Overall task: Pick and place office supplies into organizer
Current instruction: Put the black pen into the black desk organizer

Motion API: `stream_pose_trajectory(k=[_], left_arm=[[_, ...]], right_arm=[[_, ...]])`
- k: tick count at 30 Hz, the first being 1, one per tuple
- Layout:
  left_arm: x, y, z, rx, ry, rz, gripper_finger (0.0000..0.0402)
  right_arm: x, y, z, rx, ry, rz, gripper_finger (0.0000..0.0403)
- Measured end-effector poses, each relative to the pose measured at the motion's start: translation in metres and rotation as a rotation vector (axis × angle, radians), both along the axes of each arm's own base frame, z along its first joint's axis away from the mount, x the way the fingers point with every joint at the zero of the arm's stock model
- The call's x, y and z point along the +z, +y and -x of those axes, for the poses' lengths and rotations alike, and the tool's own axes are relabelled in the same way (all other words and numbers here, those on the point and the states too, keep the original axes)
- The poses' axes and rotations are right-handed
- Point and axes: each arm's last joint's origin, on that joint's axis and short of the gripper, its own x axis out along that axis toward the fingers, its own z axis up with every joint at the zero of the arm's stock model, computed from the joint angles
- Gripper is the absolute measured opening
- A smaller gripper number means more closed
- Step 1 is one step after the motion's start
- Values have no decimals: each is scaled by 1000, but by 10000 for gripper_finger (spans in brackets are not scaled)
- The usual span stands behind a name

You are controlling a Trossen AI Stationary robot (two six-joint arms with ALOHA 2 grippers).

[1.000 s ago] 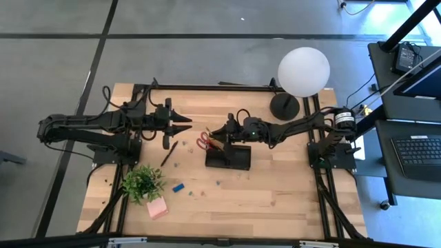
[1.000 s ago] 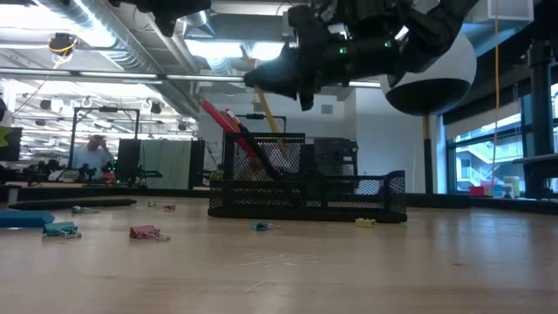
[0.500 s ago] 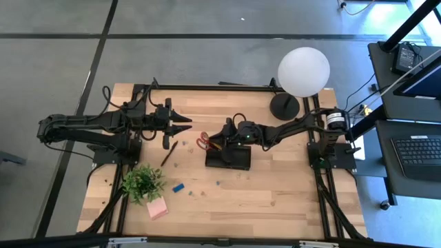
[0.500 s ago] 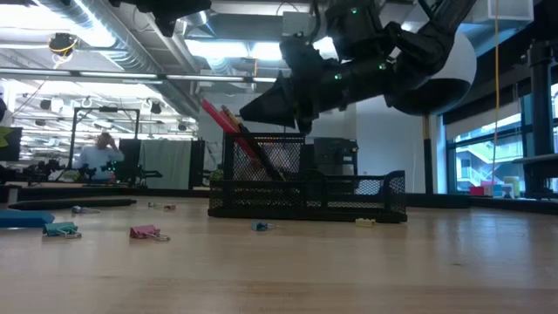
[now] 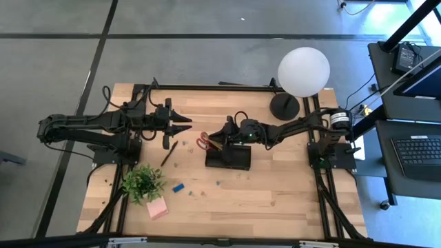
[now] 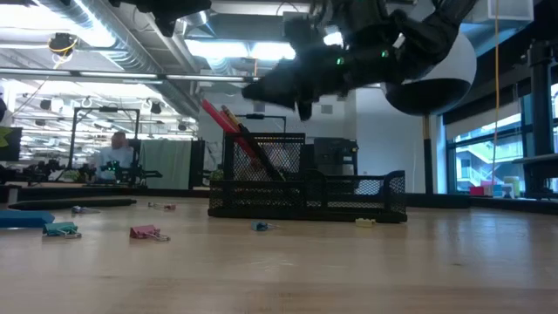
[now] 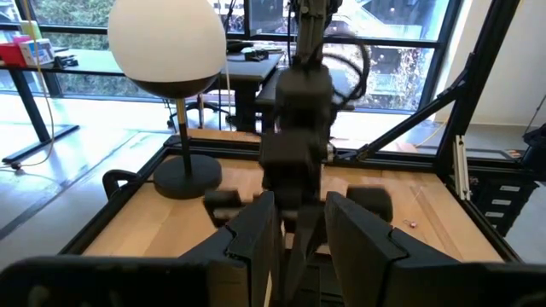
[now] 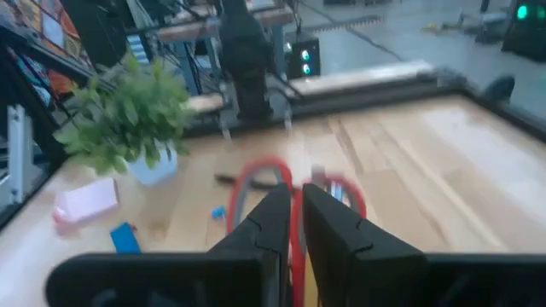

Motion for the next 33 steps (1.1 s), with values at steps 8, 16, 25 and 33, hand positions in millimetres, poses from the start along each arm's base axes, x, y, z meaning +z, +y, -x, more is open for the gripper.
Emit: stream_pose_trajectory(k=[8,16,25,33], left_arm=[[0,0,0,0,-2,0,102],[0,0,0,19,-9,61,108],[-11,4,6,191,217,202,138],[-10,6,9,399,549,380,141]], right_arm=[[53,1,25,22,-22,69,45],[75,-1,54,-10,104,55,129],[79,-3,80,-51,274,12,176],[81,-7,87,-56,316,38,178]])
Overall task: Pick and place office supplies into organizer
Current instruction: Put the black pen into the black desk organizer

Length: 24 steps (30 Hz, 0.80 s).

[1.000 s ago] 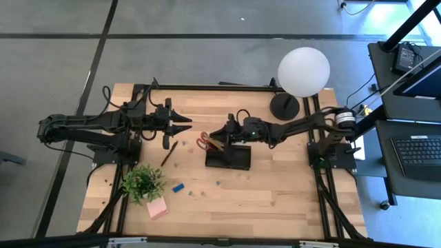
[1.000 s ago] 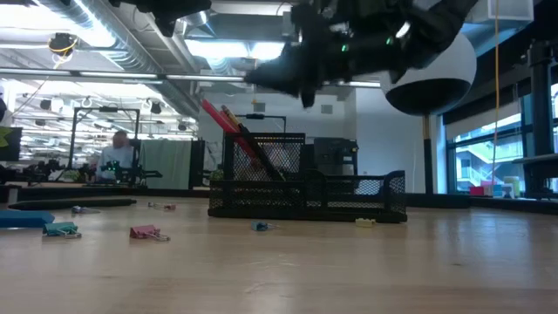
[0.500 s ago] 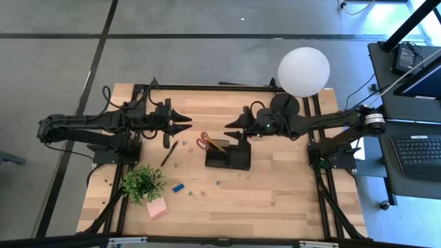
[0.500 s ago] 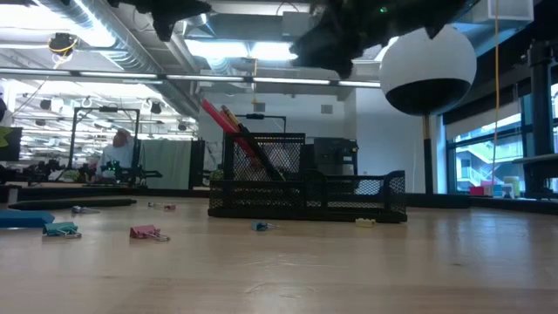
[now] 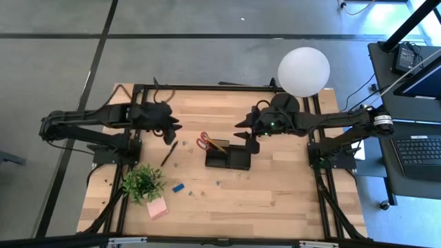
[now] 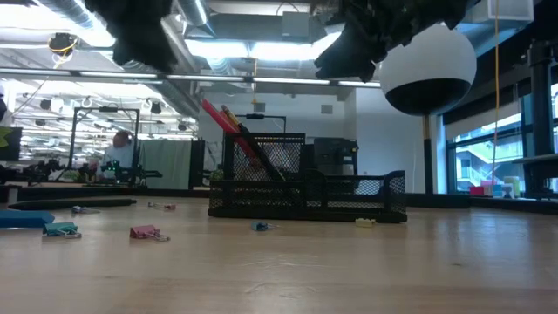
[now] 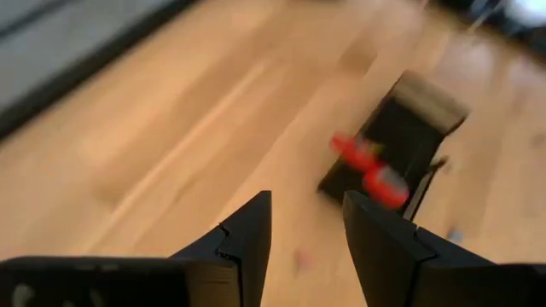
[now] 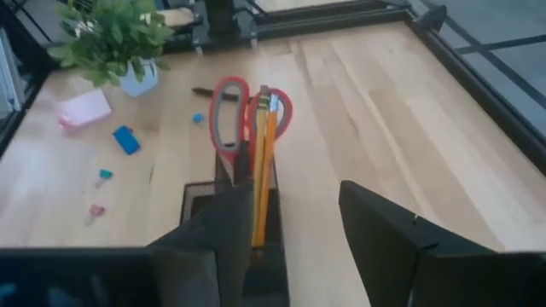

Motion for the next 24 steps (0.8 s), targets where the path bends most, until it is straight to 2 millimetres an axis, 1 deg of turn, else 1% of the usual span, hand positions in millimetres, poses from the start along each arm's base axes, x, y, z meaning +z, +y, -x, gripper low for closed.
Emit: stream_pose_trajectory(k=[3,7,10,12,16,21,24], left_arm=[[-13,1,-9,47,154,61,141],[-41,2,-19,127,422,141,141],[-59,4,-28,182,554,183,141],[-69,4,-37,188,582,207,141],[-85,5,-48,224,653,235,141],[-95,7,-57,210,669,239,141],[-98,12,-59,199,648,232,141]], right_arm=[[-1,-5,1,-7,15,20,178],[-2,-13,2,-31,22,24,178],[-2,-18,3,-50,23,24,178],[-2,-21,4,-60,25,23,178],[-2,-24,4,-72,31,22,178],[-2,-24,4,-71,32,22,178],[-2,-24,4,-71,32,22,178]])
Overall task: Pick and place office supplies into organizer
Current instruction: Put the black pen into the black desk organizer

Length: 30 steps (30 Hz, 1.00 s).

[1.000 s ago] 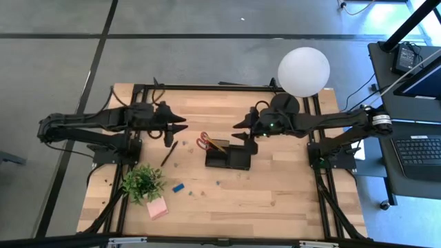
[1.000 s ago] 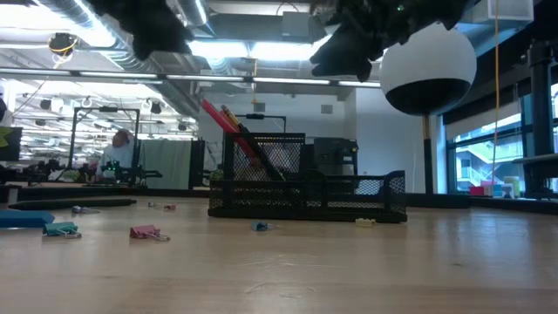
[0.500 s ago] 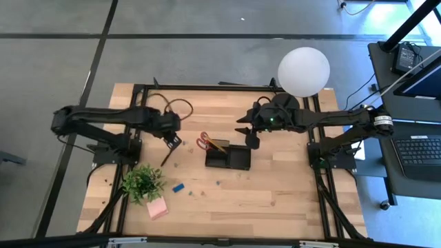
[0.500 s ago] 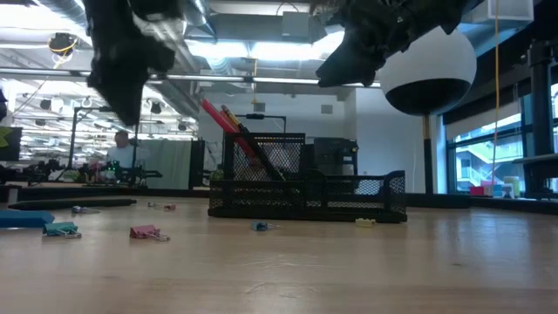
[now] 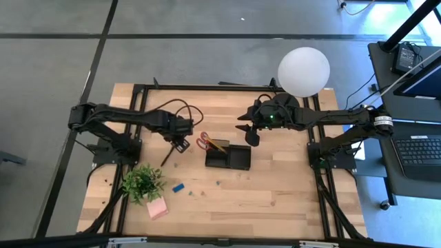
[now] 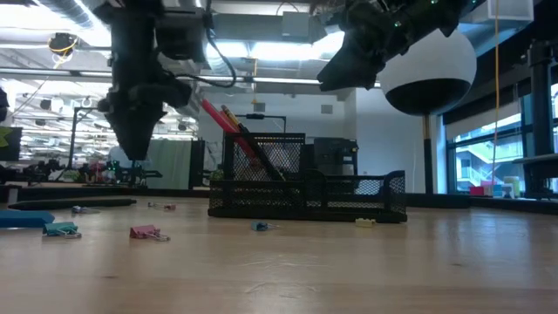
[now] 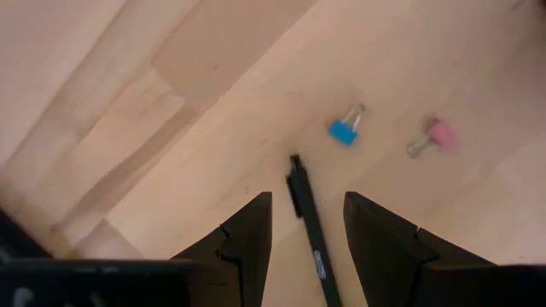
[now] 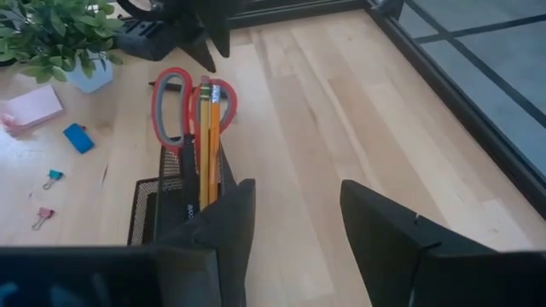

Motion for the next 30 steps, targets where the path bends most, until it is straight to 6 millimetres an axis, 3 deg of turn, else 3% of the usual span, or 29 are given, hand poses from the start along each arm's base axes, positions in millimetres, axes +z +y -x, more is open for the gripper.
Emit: stream_pose_trajectory(k=[5,10,22,30], left_arm=[[-21,10,16,39,23,36,141],[-42,13,25,94,-104,117,141],[-46,7,25,118,-106,101,141],[-61,7,21,123,-34,127,141]], right_arm=[[0,0,0,0,1,0,178],[-1,0,0,0,5,-1,178],[0,0,0,2,5,2,178],[0,0,0,1,4,1,178]])
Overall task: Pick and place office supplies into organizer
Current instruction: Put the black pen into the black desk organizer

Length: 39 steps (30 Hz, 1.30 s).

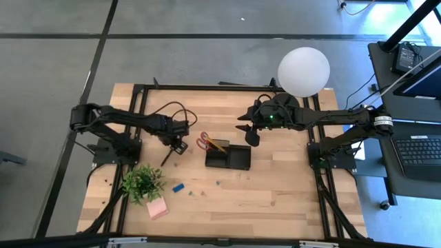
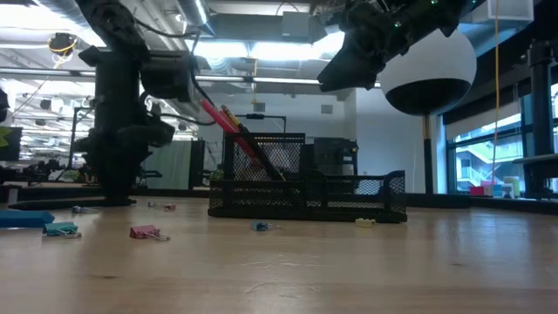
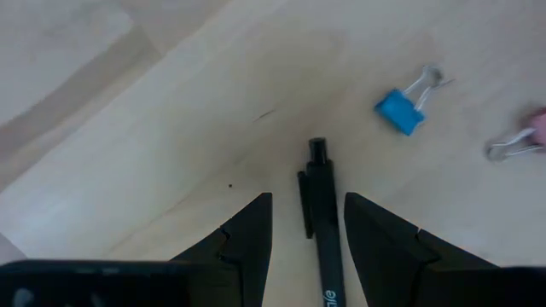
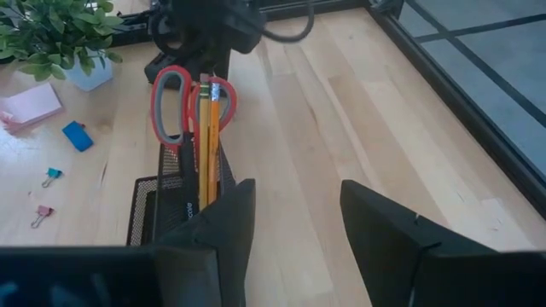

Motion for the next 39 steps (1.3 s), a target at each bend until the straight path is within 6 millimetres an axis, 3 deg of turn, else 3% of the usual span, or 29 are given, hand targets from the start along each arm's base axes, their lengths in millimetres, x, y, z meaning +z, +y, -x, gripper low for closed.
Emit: stream_pose_trajectory(k=[9,21,34,39], left_arm=[[-12,1,-3,9,65,15,134],[-13,1,-3,27,67,12,55],[-1,4,-15,-36,55,0,49],[3,2,-11,-49,124,18,48]], right_arm=[[0,0,0,0,-1,0,178],[0,0,0,11,4,19,178],[0,0,0,10,5,17,178],[0,0,0,10,8,16,178]])
